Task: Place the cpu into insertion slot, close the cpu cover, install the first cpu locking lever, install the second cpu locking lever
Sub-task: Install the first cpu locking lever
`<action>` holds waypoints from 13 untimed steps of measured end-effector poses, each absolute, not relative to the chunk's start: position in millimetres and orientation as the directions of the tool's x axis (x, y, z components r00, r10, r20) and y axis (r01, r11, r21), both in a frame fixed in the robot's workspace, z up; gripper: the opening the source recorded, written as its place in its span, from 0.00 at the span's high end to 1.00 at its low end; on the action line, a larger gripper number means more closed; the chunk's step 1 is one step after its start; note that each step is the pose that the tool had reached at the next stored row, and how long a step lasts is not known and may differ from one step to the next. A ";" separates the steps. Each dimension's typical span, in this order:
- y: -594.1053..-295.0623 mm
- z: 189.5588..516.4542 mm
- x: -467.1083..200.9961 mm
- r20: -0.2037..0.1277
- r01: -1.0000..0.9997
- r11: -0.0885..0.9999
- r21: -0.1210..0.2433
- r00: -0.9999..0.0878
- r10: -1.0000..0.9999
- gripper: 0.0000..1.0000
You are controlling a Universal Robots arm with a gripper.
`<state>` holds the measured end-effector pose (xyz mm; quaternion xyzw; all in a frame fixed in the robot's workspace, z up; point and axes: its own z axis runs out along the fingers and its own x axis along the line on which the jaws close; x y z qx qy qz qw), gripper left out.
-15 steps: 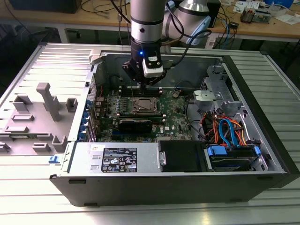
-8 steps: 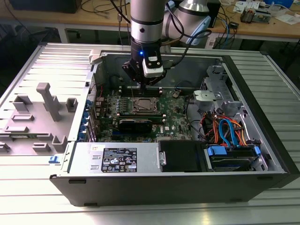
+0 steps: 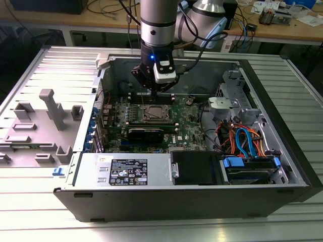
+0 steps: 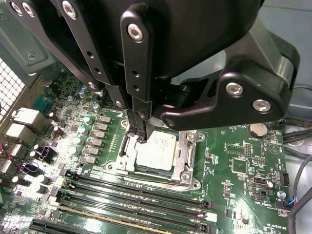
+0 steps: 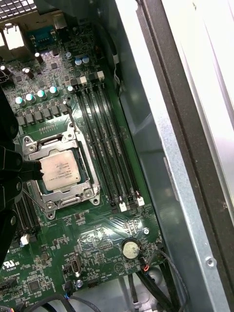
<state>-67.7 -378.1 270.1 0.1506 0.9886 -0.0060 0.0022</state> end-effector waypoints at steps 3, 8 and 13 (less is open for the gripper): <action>-378.1 270.1 -67.7 -0.006 0.272 0.962 -0.011 -0.962 0.272 0.89; -378.1 269.8 -67.8 -0.006 0.183 0.983 -0.011 -0.983 0.182 0.89; -378.1 269.6 -67.8 -0.006 0.132 0.991 -0.011 -0.991 0.131 0.89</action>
